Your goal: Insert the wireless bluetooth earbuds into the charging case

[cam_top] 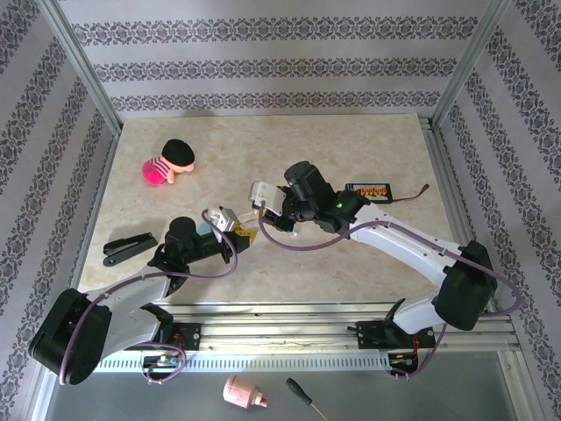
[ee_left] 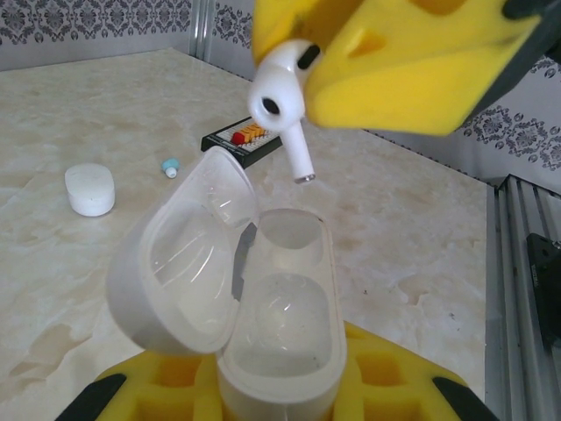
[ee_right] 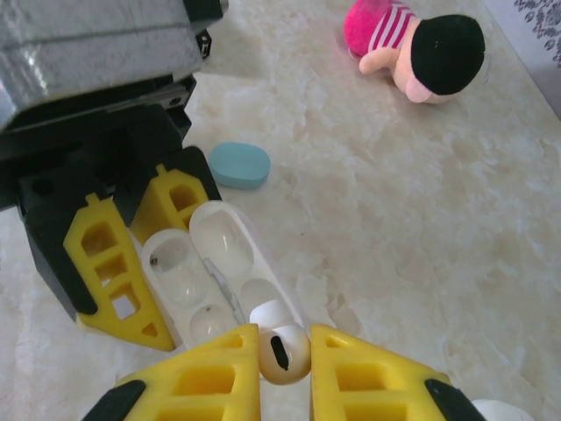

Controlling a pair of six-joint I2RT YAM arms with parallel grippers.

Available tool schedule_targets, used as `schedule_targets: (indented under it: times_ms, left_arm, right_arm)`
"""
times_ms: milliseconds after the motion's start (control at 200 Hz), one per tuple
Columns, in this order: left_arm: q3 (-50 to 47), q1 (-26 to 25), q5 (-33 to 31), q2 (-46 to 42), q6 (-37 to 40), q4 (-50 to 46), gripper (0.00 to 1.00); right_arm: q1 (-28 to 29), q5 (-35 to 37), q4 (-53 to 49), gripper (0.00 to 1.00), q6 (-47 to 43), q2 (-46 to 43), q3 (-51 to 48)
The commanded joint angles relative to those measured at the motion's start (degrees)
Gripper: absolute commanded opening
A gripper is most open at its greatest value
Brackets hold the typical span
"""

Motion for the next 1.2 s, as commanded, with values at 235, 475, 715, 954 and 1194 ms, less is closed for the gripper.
schedule_targets:
  times_ms: [235,475,715,954,1194]
  left_arm:
    - [2.17,-0.45,1.7,-1.03,-2.21,3.48,0.08]
    - [2.14,-0.45,0.75,-1.67,-3.86,3.43,0.08]
    - [2.39,-0.45,0.46,-1.6,-4.5,3.43,0.07]
    - [2.48,-0.45,0.68,-1.49,-4.66,3.78,0.07]
    - [1.5,-0.43,-0.91,-0.34,-3.85,5.4,0.07]
  right_arm:
    - [0.43,-2.05,-0.28,0.15,-1.65,2.97,1.5]
    - [0.46,-1.59,-1.01,0.17,-5.15,2.16,-0.27]
    - [0.08,-5.52,-1.36,0.19,-8.0,0.28,-2.15]
    - [-0.35,-5.44,-1.56,0.37,-7.87,-0.36,-2.33]
    - [-3.24,-11.07,2.73,0.5,-3.26,-4.6,-4.43]
